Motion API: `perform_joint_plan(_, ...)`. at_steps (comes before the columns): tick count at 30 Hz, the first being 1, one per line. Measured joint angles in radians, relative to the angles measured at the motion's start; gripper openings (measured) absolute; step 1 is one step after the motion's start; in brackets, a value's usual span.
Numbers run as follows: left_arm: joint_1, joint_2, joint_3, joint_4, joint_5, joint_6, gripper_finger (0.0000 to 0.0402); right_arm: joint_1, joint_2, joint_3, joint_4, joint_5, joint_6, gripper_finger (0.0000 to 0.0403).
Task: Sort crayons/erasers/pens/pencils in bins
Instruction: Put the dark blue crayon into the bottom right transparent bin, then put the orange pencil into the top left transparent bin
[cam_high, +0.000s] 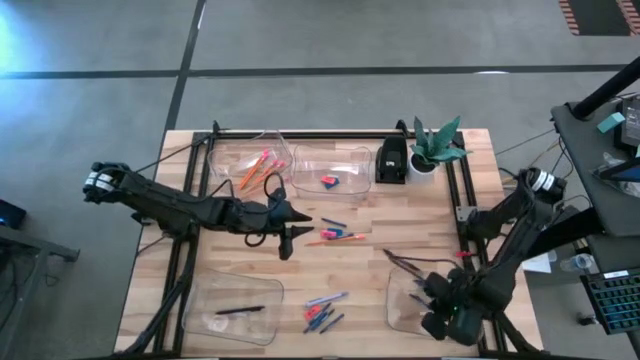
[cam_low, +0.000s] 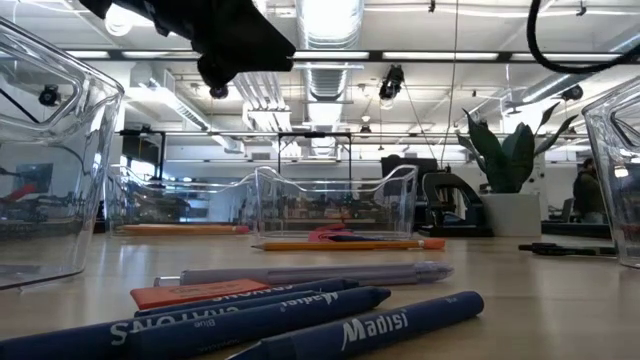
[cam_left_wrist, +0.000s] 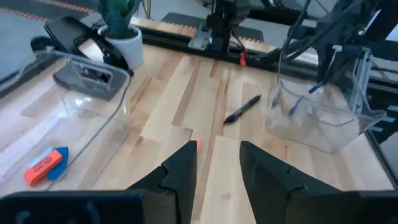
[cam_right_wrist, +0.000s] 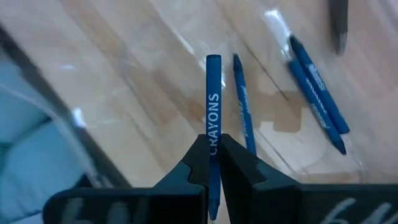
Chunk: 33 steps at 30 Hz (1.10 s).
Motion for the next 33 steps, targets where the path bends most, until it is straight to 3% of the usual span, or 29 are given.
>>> perform_joint_plan(22, -0.009, 0.121, 0.001, 0.064, 0.004, -0.045, 0.0108, 0.0, 0.169, -0.049, 0.0, -0.023, -0.093, 0.0016)
perform_joint_plan(33, -0.016, 0.153, 0.001, 0.069, 0.022, -0.019, 0.0108, -0.003, 0.16, -0.051, -0.006, -0.024, -0.057, 0.0103)
